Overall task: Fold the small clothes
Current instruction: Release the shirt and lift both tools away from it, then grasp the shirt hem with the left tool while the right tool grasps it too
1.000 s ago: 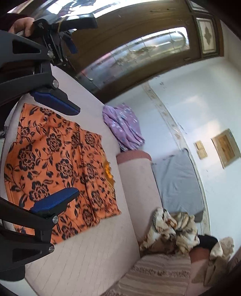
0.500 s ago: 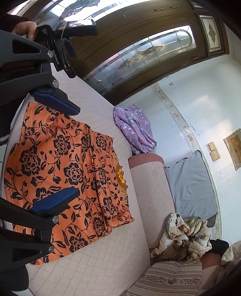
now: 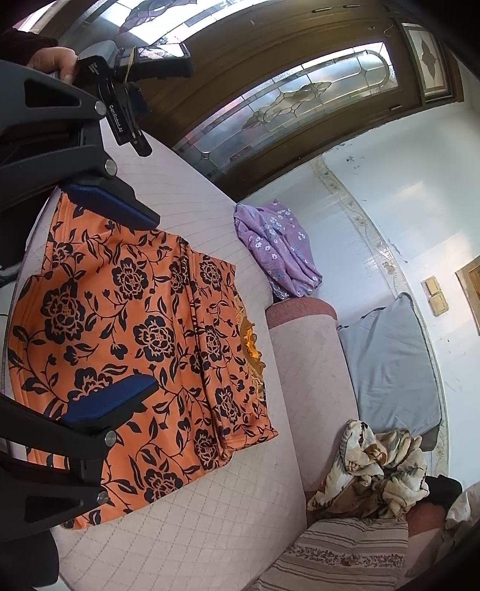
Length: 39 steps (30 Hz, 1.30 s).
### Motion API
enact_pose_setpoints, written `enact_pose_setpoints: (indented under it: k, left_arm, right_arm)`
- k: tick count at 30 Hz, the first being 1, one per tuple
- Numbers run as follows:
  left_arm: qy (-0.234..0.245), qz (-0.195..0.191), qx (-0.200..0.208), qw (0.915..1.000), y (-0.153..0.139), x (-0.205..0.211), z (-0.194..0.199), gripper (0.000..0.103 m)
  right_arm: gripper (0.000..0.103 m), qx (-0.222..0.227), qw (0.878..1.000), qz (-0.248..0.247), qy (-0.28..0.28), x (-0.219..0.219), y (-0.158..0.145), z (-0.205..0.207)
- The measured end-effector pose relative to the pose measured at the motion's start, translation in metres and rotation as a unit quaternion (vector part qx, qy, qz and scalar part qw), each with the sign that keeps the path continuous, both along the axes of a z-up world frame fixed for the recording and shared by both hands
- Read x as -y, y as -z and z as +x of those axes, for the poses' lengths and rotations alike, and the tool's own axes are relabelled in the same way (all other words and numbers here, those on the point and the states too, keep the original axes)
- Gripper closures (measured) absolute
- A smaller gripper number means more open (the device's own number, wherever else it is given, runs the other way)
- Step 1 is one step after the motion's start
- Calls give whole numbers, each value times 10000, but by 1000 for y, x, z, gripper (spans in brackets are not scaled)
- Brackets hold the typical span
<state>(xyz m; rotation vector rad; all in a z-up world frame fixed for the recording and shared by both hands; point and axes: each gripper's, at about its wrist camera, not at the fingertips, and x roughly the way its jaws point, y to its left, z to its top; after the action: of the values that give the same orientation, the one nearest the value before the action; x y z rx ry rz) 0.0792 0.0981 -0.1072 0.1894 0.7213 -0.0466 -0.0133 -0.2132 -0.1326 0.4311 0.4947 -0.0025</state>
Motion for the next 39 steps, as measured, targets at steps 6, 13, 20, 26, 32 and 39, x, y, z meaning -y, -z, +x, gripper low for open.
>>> enact_pose_setpoints:
  k: [6, 13, 20, 26, 32, 39]
  left_arm:
    - [15, 46, -3, 10000, 0, 2, -1, 0]
    - [36, 144, -15, 9999, 0, 6, -6, 0]
    - [27, 262, -39, 9996, 3, 10, -9, 0]
    - [39, -6, -538, 9985, 19, 2, -2, 0]
    - [-245, -641, -1483, 9866, 59, -28, 10, 0]
    - [-279, -1071, -1860, 9763, 82, -49, 8, 19]
  right_arm:
    - [20, 9, 10000, 79, 29, 4, 2, -2]
    - [20, 26, 9998, 187, 75, 13, 3, -5]
    - [20, -56, 9991, 374, 187, 31, 13, -8]
    - [20, -266, 9980, 465, 347, 55, 30, -13]
    - [20, -725, 9904, 982, 650, 106, 67, -21]
    - [20, -951, 9726, 1671, 1309, 158, 110, -35]
